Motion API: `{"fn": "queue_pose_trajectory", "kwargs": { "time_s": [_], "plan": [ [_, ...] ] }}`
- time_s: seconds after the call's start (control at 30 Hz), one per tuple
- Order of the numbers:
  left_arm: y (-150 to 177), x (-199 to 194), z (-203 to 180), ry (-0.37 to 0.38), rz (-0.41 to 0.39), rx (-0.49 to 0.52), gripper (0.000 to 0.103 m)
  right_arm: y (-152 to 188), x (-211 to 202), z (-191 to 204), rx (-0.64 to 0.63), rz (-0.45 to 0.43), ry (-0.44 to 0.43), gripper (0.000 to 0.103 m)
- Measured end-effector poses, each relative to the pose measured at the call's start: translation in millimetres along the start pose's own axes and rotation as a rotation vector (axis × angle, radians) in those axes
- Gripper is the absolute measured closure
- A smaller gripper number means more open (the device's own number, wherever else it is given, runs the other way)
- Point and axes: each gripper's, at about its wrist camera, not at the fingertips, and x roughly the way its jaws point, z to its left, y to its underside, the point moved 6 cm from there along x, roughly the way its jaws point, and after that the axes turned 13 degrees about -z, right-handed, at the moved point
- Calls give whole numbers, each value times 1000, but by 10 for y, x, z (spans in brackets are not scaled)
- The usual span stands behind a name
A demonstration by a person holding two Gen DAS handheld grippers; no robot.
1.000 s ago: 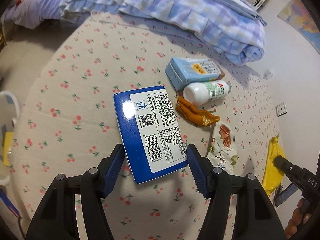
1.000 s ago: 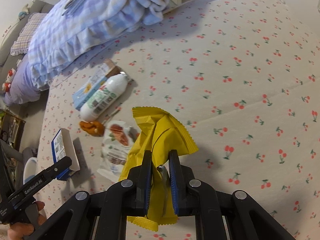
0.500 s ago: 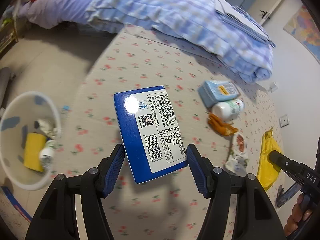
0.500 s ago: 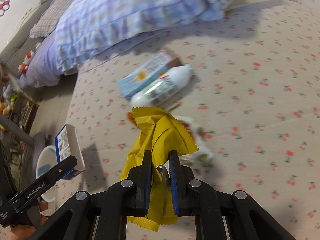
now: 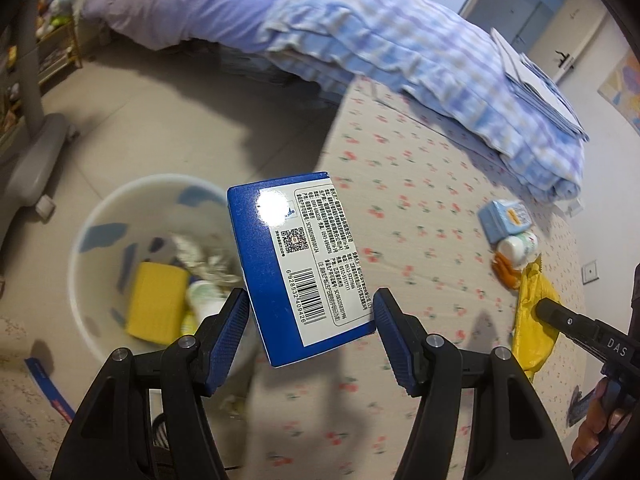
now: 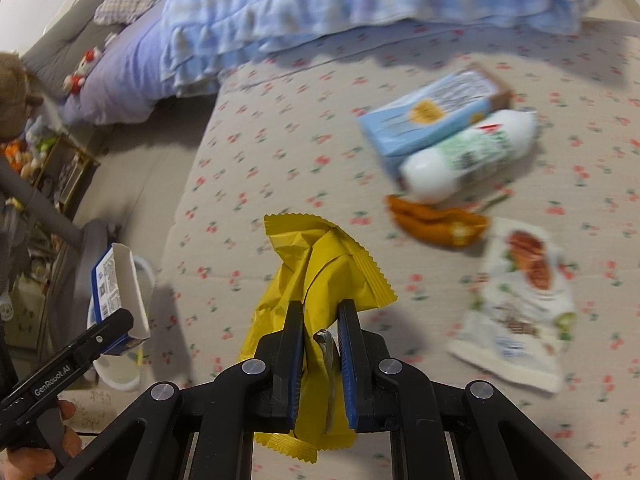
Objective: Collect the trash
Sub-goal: 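Carry the yellow wrapper and blue box over the wastebasket and open both grippers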
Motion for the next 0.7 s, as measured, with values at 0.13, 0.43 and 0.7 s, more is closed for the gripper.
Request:
{"fn": "queue_pose_trajectory", "kwargs": {
  "time_s": [0.13,0.43,0.7],
  "plan": [
    [-25,-59,324,-32,-7,-24,36,59,147,251,-32,20,-20,88],
    [-85,-181,986,-145,-15,-63,23,197,383,815,-79,45,-86,88],
    [-128,-322,1350,-208,-29,-55,4,316,597,1272,-103,54,-146,86]
  ]
}}
